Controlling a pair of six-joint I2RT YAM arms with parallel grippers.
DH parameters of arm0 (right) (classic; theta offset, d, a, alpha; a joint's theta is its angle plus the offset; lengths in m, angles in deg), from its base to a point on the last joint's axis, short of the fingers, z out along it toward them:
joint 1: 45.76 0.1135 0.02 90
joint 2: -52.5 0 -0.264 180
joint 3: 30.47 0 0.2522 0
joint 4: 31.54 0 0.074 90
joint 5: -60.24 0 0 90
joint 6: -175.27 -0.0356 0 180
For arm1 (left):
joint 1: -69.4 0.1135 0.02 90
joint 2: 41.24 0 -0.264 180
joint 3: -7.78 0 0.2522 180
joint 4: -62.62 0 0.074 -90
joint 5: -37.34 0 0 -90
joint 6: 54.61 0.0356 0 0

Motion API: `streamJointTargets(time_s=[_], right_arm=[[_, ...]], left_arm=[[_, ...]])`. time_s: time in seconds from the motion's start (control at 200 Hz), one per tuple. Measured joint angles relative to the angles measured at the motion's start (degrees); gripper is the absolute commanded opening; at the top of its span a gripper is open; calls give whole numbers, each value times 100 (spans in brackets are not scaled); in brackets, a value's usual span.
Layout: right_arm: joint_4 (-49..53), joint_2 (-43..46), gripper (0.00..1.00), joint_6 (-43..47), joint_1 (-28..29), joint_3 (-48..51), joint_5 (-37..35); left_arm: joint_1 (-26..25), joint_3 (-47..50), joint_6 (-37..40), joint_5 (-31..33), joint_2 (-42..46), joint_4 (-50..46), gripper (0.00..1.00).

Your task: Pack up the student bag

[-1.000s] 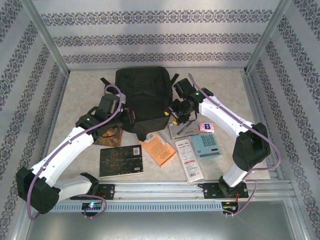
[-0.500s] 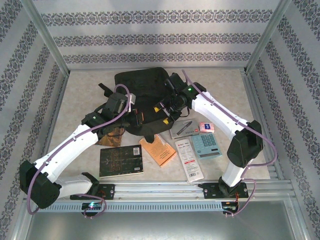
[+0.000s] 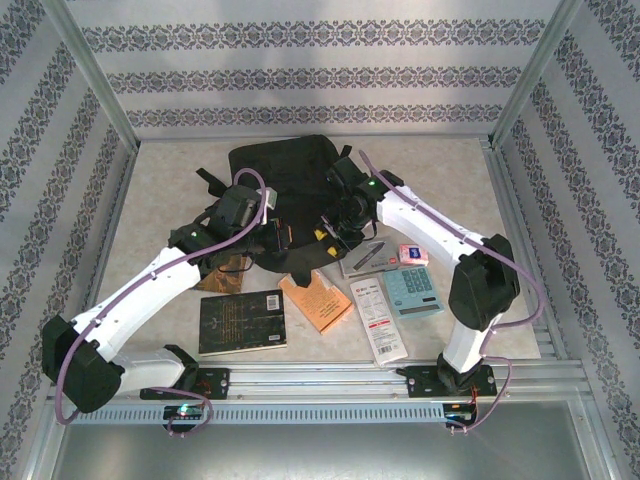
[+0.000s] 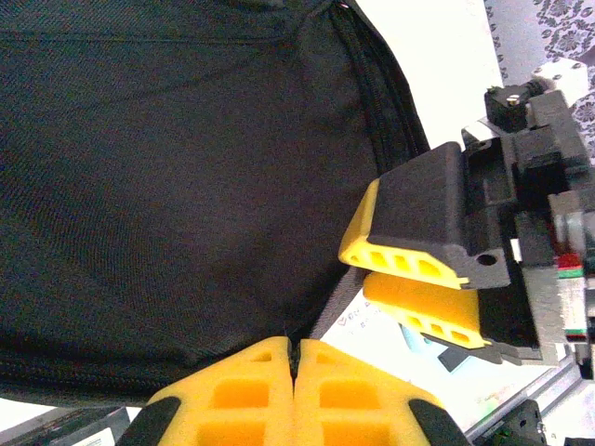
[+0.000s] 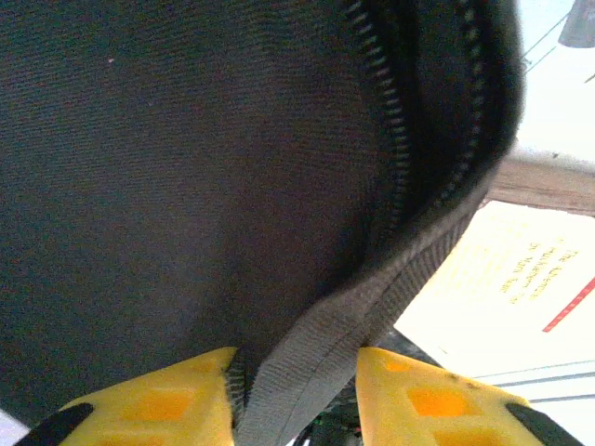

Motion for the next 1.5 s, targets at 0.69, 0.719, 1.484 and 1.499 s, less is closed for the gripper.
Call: streamJointTargets(time_s=[0.69, 0.719, 1.484, 1.499], right_arm=[[151, 55, 0, 841, -15, 57, -354], [149, 81, 0, 883, -15, 57, -376], [479, 175, 65, 1456, -560, 271, -610], [474, 186, 66, 1335, -527, 262, -557]], left_arm=[[76, 101, 214, 629, 114, -74, 0], [92, 120, 214, 627, 133, -85, 0], [531, 343, 271, 400, 457, -297, 0], [525, 343, 271, 380, 452, -295, 0]])
